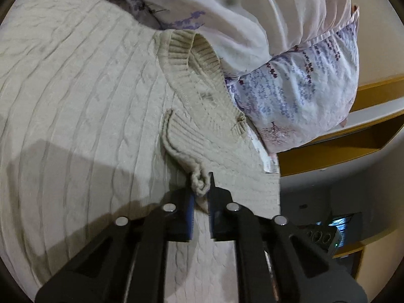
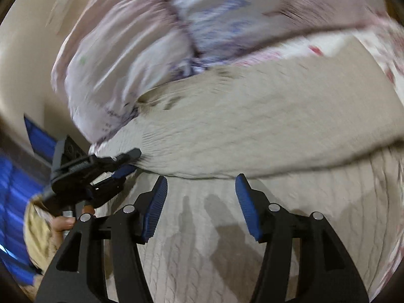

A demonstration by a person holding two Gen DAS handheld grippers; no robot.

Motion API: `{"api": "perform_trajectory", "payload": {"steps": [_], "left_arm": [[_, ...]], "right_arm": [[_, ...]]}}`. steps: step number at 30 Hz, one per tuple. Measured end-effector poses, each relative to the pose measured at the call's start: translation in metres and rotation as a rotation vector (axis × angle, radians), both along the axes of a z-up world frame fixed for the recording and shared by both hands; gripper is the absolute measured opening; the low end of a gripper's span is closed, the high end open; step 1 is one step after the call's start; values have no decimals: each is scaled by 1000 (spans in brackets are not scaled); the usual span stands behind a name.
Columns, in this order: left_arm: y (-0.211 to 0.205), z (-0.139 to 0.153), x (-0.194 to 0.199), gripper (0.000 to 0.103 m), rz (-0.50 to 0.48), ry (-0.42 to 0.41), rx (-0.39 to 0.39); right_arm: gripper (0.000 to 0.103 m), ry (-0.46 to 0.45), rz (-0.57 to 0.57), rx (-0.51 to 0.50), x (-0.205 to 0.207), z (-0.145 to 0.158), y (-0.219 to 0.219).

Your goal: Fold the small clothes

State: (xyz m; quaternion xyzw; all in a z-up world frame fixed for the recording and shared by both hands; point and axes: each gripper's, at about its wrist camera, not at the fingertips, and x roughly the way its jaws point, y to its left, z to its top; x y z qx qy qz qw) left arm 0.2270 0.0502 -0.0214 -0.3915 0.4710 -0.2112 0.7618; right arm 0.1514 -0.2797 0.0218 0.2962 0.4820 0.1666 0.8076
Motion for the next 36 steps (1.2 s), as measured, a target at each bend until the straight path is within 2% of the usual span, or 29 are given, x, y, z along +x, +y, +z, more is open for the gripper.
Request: {"api": "perform_trajectory", "payload": {"steps": [3, 6, 10, 11, 12, 15, 16, 21, 22, 23, 24, 25, 27, 29, 31, 33, 36], "left_arm": [[8, 20, 3, 7, 11, -78, 48], [35, 44, 2, 7, 95, -153, 127], [70, 45, -1, 7, 179, -131, 208], [74, 41, -2, 7, 181, -115, 224], [75, 38, -3, 7, 175, -104, 232], [74, 27, -6, 8, 156, -74, 259], [74, 25, -6, 8, 151, -69, 264], [71, 18, -10, 12, 124, -58, 321], [71, 19, -12, 15, 121, -59, 320], [73, 22, -14, 27, 119, -65, 307], [77, 26, -19, 42, 120, -76, 292], [79, 30, -23, 49, 124, -86, 285], [93, 39, -39, 65, 142, -112, 276], [113, 46, -57, 70, 167, -129, 248], [135, 48, -74, 71, 215, -131, 228], [165, 48, -95, 71, 299, -122, 229], [206, 43, -116, 70, 423, -90, 235]], "right_arm": [[58, 33, -92, 76, 0, -11, -20], [57, 40, -204, 136, -2, -15, -43], [55, 33, -345, 123, -5, -19, -62], [51, 43, -372, 125, -5, -22, -66], [43, 50, -392, 122, -4, -25, -68], [10, 54, -455, 47, -4, -31, -72], [8, 50, -466, 36, -5, -32, -73], [9, 47, -447, -96, -7, -22, -61], [15, 53, -434, -123, -8, -18, -59], [20, 57, -427, -135, -6, -14, -57], [35, 58, -412, -156, -9, -9, -55], [45, 49, -400, -170, -11, -5, -53], [47, 13, -356, -204, -18, 7, -46], [47, -26, -295, -228, -21, 18, -34], [47, -64, -231, -247, -18, 26, -18], [47, -94, -176, -269, -11, 30, -2], [47, -81, -132, -286, 6, 23, 15]]}}
